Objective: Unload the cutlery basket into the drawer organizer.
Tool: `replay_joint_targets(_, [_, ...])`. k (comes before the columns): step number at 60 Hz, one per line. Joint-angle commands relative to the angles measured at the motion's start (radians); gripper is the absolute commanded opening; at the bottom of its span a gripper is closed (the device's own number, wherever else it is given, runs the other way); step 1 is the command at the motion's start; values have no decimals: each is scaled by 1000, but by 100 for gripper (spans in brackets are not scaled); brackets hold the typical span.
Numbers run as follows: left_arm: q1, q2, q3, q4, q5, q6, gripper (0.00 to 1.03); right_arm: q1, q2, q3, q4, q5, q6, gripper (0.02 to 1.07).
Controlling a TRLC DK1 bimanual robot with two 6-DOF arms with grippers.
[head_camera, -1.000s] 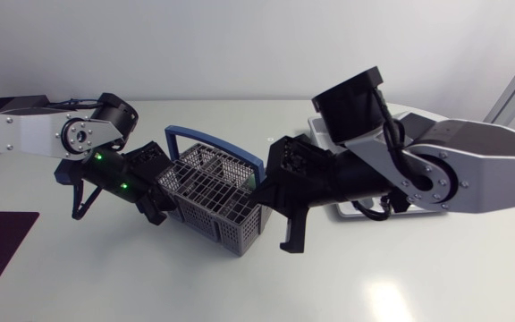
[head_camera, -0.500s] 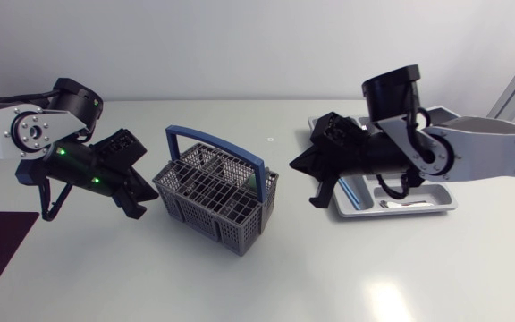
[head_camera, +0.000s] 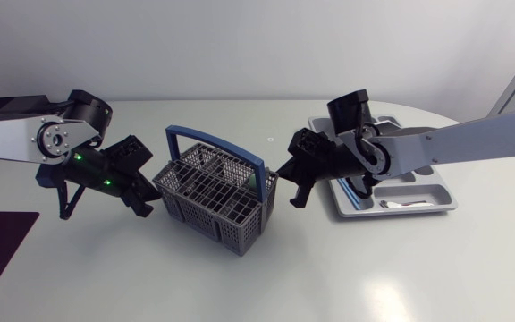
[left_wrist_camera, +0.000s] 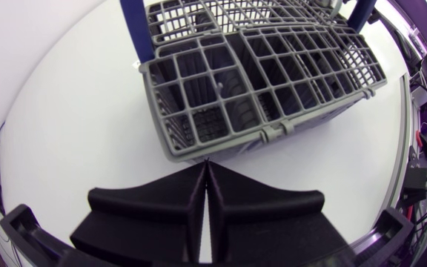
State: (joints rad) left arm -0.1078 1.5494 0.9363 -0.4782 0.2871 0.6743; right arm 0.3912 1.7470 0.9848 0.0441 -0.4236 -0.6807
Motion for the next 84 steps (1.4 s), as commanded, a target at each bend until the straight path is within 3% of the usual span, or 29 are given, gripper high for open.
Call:
replay_joint_targets(1, [-10,37,-11,35,-5,-2,3,11,-9,12,-9,-24,7,7])
replay_joint_targets(16, [-36,100,52,107,-5,-22,3,54,-141,-81,-76,-86,4,7])
replay_joint_targets(31, [-55,158,122,142,-2,-47,3,173,-227,-166,-135,-69,10,7])
replay_joint_targets(42, [-47,138,113,142,-2,-47,3,112,-307,-169,-135,-57,12,7])
replay_joint_targets(59, [-16,103,75,144,-2,-39,3,-15,-175,-115,-89,-66,-19,7])
replay_joint_targets(71, [-21,166,119,164,-2,-47,3,6,-103,-106,-50,-58,-16,7])
replay_joint_targets(84, [-58,224,173,197,1,-87,3,72,-170,-147,-62,-60,3,7])
